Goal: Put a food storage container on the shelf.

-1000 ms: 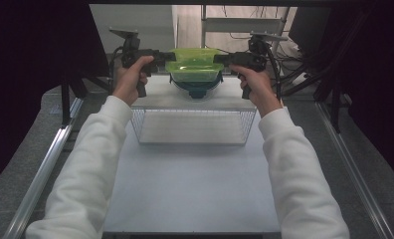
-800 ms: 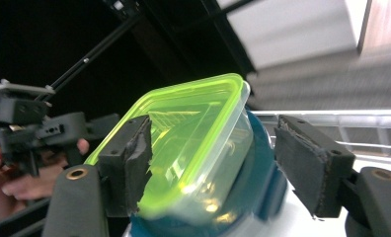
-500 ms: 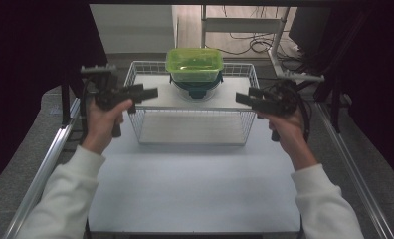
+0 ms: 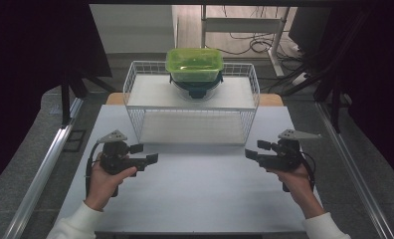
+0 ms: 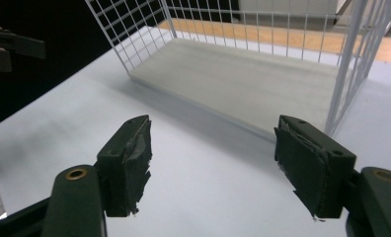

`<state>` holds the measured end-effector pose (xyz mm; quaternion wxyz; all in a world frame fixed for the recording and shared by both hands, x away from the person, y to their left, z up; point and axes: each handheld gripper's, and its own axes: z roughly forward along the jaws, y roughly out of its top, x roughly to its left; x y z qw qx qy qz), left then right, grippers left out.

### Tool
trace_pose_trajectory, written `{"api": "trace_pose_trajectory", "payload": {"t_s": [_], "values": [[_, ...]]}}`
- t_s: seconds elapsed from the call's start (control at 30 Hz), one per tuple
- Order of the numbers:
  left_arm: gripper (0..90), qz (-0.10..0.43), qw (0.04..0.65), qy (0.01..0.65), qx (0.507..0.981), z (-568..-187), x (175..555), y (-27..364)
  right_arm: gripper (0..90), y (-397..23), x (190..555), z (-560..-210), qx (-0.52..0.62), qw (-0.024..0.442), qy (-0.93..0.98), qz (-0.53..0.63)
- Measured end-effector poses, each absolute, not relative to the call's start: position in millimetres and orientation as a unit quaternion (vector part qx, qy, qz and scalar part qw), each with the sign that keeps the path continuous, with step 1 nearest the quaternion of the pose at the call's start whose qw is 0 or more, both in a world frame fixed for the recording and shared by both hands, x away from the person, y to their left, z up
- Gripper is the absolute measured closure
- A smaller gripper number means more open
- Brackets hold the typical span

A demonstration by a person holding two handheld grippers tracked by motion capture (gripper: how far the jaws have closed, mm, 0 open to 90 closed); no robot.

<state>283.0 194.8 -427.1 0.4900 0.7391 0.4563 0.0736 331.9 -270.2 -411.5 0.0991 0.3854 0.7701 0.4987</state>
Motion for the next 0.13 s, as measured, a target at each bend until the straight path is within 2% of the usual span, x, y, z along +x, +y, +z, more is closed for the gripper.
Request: {"api": "trace_pose_trajectory", "payload": {"t_s": [0.13], "values": [[22.8,0.075,0.497,0.458,0.733,-425.9,283.0,196.2,27.2,-269.6,332.7,-411.3,0.384,0.102,0.766,0.505]]}}
